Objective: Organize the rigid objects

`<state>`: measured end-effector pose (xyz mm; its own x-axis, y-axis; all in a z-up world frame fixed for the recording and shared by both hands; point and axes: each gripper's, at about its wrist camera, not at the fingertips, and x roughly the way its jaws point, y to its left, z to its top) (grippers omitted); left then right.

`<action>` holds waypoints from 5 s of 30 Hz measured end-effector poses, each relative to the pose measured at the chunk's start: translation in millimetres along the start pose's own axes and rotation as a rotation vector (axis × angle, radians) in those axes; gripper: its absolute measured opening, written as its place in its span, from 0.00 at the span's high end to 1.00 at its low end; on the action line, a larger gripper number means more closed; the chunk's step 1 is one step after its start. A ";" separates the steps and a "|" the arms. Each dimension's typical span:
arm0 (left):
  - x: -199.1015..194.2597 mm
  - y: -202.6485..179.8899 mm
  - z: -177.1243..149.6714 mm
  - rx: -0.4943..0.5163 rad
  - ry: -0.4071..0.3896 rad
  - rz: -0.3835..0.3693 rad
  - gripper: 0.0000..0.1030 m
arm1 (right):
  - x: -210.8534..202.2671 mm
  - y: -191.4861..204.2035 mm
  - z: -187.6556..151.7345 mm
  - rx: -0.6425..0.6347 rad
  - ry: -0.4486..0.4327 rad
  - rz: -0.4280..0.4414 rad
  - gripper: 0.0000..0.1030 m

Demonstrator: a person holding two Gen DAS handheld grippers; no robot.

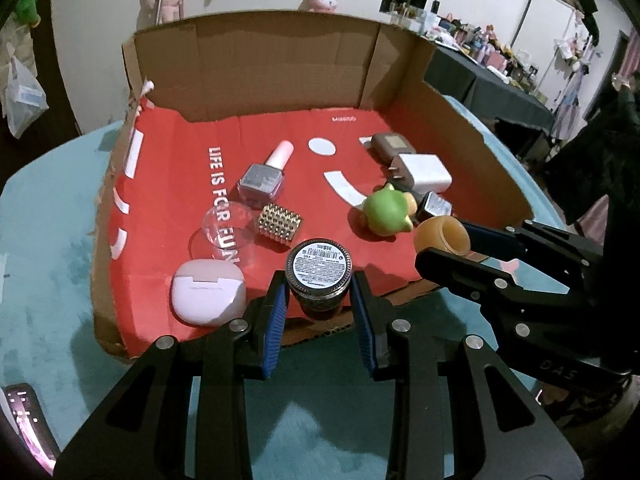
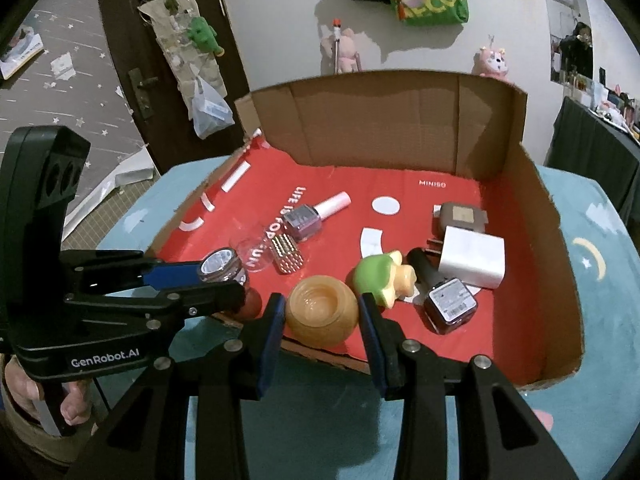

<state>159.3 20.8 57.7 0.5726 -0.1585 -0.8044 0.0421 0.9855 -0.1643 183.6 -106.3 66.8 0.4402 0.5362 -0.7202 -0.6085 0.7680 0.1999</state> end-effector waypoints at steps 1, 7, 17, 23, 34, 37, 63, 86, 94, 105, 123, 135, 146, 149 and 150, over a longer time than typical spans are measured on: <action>2.8 0.6 -0.3 -0.001 0.007 -0.002 0.71 | 2.0 -1.4 -0.5 0.002 0.005 0.000 0.61; 18.2 1.4 0.0 0.001 0.044 0.000 0.71 | 17.0 -8.2 -1.0 0.016 0.041 -0.003 0.61; 25.2 1.1 5.8 0.000 0.045 -0.002 0.71 | 31.7 -16.1 -2.8 0.034 0.073 -0.003 0.61; 38.1 2.8 10.7 -0.001 0.065 0.003 0.71 | 37.1 -20.7 -3.1 0.045 0.083 -0.007 0.61; 55.6 10.6 15.1 -0.022 0.080 0.013 0.71 | 40.8 -26.1 -1.5 0.040 0.083 -0.027 0.61; 56.2 13.3 16.6 -0.030 0.073 0.020 0.71 | 42.6 -26.7 -1.2 0.038 0.088 -0.030 0.61; 55.1 23.1 18.9 -0.061 0.053 0.017 0.71 | 59.8 -36.6 5.5 0.063 0.097 -0.063 0.61; 57.0 20.7 20.2 -0.055 0.051 0.045 0.71 | 59.4 -35.8 5.0 0.060 0.098 -0.072 0.61; 52.9 22.3 19.0 -0.071 0.041 0.050 0.48 | 56.2 -34.6 4.3 0.064 0.087 -0.071 0.52; 22.2 30.5 16.1 -0.099 -0.037 0.090 0.12 | 30.0 -27.4 3.7 0.067 0.029 -0.100 0.38; -21.3 28.1 -12.8 -0.116 -0.145 0.249 0.00 | -18.9 -20.3 -13.3 0.112 -0.150 -0.212 0.00; -14.3 24.3 -25.1 -0.089 -0.155 0.315 0.00 | -5.9 -25.5 -32.5 0.133 -0.145 -0.323 0.00; -4.0 24.6 -29.3 -0.091 -0.123 0.301 0.00 | -1.3 -26.9 -37.1 0.125 -0.127 -0.352 0.00; -2.6 24.5 -29.6 -0.091 -0.116 0.301 0.00 | -0.3 -25.9 -37.5 0.117 -0.124 -0.362 0.00; -2.4 24.6 -29.9 -0.091 -0.115 0.302 0.00 | 0.0 -25.8 -37.5 0.116 -0.123 -0.363 0.00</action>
<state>134.4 43.6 38.5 0.6368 0.1524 -0.7558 -0.2139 0.9767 0.0167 174.6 -139.3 36.7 0.6931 0.2551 -0.6742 -0.3230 0.9460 0.0258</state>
